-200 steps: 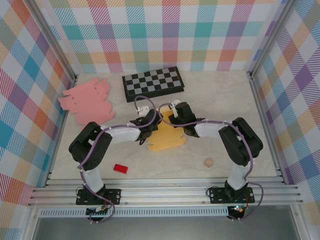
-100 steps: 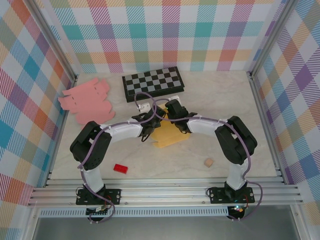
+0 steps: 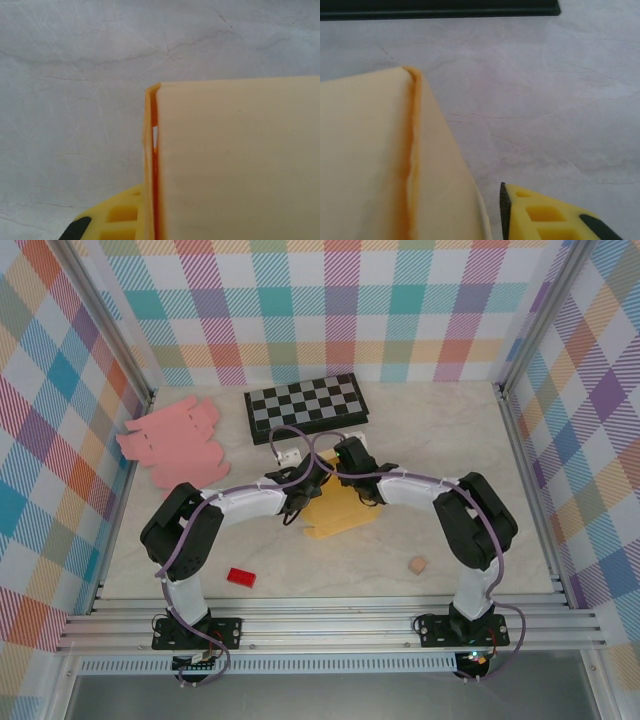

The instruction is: Fold the paper box

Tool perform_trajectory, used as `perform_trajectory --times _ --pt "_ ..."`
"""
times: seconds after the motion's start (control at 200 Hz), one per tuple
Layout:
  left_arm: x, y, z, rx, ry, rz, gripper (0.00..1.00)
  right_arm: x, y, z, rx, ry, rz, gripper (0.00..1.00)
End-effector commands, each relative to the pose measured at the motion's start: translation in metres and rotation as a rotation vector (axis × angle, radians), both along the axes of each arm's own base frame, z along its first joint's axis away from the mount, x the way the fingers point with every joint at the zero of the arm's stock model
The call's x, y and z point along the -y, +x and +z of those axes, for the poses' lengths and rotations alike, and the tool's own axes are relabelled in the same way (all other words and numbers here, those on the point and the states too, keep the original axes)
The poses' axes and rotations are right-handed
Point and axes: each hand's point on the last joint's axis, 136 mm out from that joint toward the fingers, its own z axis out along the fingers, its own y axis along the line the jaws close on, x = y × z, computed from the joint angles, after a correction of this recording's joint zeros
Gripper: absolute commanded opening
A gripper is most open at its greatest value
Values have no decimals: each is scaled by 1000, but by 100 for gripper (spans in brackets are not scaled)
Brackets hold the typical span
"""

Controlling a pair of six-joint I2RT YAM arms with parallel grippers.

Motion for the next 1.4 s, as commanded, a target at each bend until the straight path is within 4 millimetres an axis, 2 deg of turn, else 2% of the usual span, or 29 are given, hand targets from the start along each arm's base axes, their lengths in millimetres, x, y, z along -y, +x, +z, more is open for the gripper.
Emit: perform_trajectory --times 0.0,0.15,0.325,0.52,0.595,0.685,0.825,1.075,1.225,1.4 --pt "-5 3 5 9 22 29 5 -29 1 39 66 161 115 37" --pt "-8 4 5 15 31 37 6 -28 -9 44 60 172 151 43" --pt "-11 3 5 18 43 38 6 -19 -29 57 75 181 189 48" --pt "-13 2 8 24 53 31 6 6 -56 84 112 169 202 47" --pt "-13 2 10 26 49 28 6 29 -61 89 84 175 93 56" --pt "-10 3 12 26 38 24 6 28 -64 87 69 171 181 56" --pt "-12 -2 8 -9 49 24 6 13 -61 77 111 158 334 56" --pt "-9 -5 10 -25 21 18 6 -5 -39 51 125 116 434 56" --pt "-7 -5 12 -26 11 13 6 -1 -19 36 126 65 369 52" --pt "-3 -6 12 -32 -5 5 6 -3 -2 31 141 56 324 48"
